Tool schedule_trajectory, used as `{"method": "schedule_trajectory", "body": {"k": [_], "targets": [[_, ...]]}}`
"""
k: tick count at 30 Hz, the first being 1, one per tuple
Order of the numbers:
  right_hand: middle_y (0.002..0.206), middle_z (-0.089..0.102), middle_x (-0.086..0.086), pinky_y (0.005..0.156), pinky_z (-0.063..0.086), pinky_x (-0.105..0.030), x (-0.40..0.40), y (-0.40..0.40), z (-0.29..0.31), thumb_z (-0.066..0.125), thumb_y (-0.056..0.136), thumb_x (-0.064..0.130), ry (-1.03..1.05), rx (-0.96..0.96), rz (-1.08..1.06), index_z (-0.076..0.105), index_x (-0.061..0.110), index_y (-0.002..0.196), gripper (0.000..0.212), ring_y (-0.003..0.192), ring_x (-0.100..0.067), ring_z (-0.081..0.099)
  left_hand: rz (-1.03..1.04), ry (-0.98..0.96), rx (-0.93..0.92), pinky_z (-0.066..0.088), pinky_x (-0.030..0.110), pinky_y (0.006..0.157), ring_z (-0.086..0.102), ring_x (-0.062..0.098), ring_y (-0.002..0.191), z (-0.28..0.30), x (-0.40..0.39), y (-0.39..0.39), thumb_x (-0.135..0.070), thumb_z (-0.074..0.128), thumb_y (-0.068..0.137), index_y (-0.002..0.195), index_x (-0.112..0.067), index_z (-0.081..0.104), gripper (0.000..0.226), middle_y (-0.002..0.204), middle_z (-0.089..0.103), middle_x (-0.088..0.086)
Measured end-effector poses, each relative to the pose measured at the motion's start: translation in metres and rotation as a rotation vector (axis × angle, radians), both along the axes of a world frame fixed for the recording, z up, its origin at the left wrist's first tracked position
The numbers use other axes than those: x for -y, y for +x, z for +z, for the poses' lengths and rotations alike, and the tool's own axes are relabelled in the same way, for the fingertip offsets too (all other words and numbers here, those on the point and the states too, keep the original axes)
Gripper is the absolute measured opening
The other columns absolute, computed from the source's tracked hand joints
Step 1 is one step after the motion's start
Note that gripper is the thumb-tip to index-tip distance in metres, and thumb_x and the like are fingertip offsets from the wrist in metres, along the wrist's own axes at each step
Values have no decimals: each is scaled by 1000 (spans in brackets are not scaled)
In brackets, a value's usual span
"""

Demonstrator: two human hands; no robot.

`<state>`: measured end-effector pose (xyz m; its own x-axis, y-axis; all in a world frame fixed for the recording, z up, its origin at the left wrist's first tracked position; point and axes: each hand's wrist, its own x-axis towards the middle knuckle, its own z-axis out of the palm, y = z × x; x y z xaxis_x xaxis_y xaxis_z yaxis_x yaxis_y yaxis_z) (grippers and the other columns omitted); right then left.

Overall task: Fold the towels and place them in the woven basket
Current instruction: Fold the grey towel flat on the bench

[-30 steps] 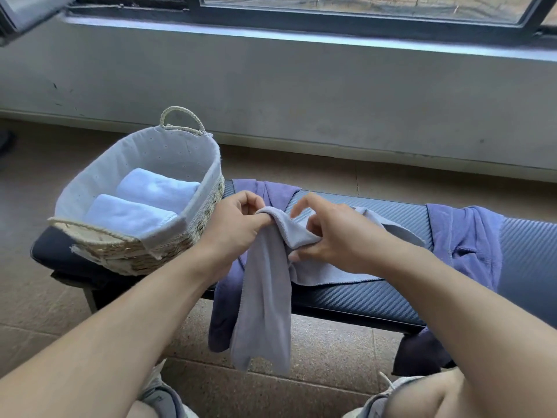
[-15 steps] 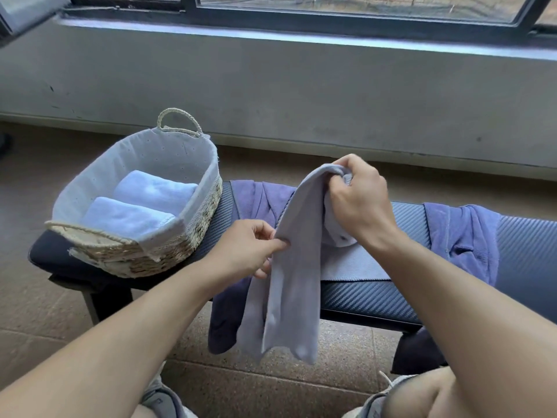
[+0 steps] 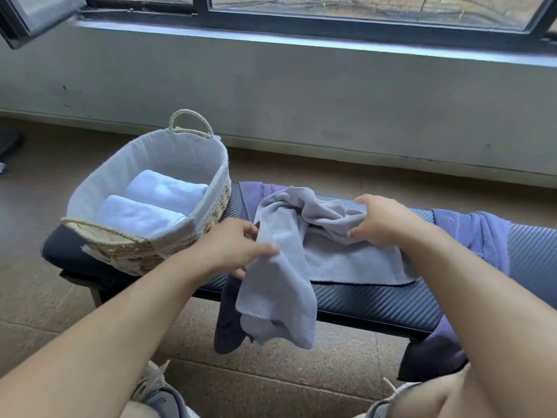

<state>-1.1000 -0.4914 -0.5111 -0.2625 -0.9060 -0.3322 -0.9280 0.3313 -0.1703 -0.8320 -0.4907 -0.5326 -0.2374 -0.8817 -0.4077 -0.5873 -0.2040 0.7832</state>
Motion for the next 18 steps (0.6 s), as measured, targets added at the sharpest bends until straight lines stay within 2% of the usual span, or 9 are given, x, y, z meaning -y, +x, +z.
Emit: {"method": "schedule_trajectory", "body": {"k": [2, 4, 7, 9, 12, 14, 15, 16, 18], "targets": [[125, 63, -1, 100, 49, -42, 1, -6, 0, 81, 73, 46, 60, -32, -10, 55, 24, 132, 68, 115, -26, 57, -189, 44, 211, 48, 22, 52, 63, 10, 60, 6, -9, 6, -46, 85, 75, 85, -18, 76, 31, 75, 72, -7], [106, 65, 3, 97, 51, -42, 2, -8, -2, 82, 74, 47, 73, -29, -10, 62, 25, 119, 54, 103, -23, 59, -329, 38, 376, 39, 22, 51, 49, 8, 53, 7, -15, 10, -54, 86, 70, 71, -15, 74, 41, 59, 60, -13], [88, 69, 4, 88, 55, -40, 4, -6, -4, 79, 73, 38, 27, -31, -11, 68, 25, 93, 26, 90, -22, 64, -354, -32, 430, 31, 28, 53, 38, 12, 56, 9, -20, 10, -50, 83, 75, 65, -13, 62, 43, 58, 46, -9], [82, 73, 0, 82, 57, -37, 4, -1, -2, 72, 72, 29, -15, -16, -14, 68, 23, 80, 10, 82, -23, 66, -240, -152, 329, 34, 30, 58, 42, 14, 61, 11, -20, 7, -46, 76, 84, 73, -12, 58, 40, 66, 50, -4], [77, 72, 2, 72, 54, -33, -2, 11, 5, 70, 74, 29, -87, 102, 14, 66, 23, 77, 9, 79, -21, 65, 43, -296, 98, 35, 30, 59, 48, 14, 62, 15, -16, 1, -39, 68, 93, 80, -7, 57, 37, 67, 54, -1], [74, 70, 5, 62, 52, -31, -11, 26, 9, 71, 75, 33, -151, 262, 31, 64, 21, 78, 14, 73, -18, 64, 182, -265, -96, 35, 24, 52, 47, 7, 50, 15, -15, -2, -36, 71, 92, 80, -12, 60, 29, 56, 55, -10], [71, 68, 6, 56, 52, -31, -17, 36, 11, 72, 77, 32, -180, 380, 27, 63, 18, 77, 17, 67, -15, 63, 227, -211, -206, 38, 24, 53, 49, 6, 48, 15, -15, -4, -33, 73, 92, 83, -13, 63, 24, 55, 59, -9], [68, 66, 6, 49, 52, -29, -23, 46, 13, 72, 80, 31, -196, 504, 22, 61, 15, 77, 20, 61, -14, 60, 259, -162, -301, 42, 26, 58, 53, 10, 53, 14, -15, -6, -30, 74, 91, 88, -12, 66, 20, 60, 65, -4], [69, 62, 1, 45, 52, -29, -32, 64, 14, 71, 89, 28, -210, 700, 41, 58, 12, 80, 23, 58, -13, 60, 299, -86, -418, 48, 34, 65, 62, 19, 70, 12, -16, -11, -23, 76, 89, 98, -9, 70, 18, 81, 74, 10]]}}
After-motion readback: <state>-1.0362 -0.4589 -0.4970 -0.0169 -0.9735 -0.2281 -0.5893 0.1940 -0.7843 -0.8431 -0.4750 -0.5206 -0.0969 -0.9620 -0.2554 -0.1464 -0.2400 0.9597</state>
